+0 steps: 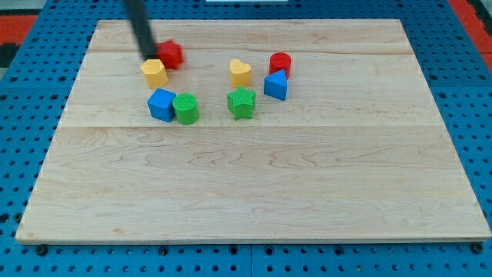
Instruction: Move the yellow hexagon towards the red star
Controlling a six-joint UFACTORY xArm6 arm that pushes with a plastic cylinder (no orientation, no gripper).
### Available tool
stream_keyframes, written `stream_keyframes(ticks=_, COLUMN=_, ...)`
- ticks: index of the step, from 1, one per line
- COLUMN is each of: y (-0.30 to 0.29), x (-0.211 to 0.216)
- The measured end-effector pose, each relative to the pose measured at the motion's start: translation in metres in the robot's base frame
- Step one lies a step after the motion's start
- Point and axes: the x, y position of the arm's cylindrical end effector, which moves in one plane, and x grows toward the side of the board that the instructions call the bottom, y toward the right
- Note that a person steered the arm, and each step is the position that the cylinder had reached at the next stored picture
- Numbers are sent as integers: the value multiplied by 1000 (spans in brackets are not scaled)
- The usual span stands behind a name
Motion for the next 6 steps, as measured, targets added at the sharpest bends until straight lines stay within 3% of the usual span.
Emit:
stream_keyframes(ticks=1, y=8, x=-1)
stream_keyframes(ticks=2, y=-70, x=-21)
stream_keyframes(ticks=4, y=-70, x=37)
stream_keyframes(ticks=5, y=-4, x=37)
stream_keyframes(ticks=6, y=-61, x=40)
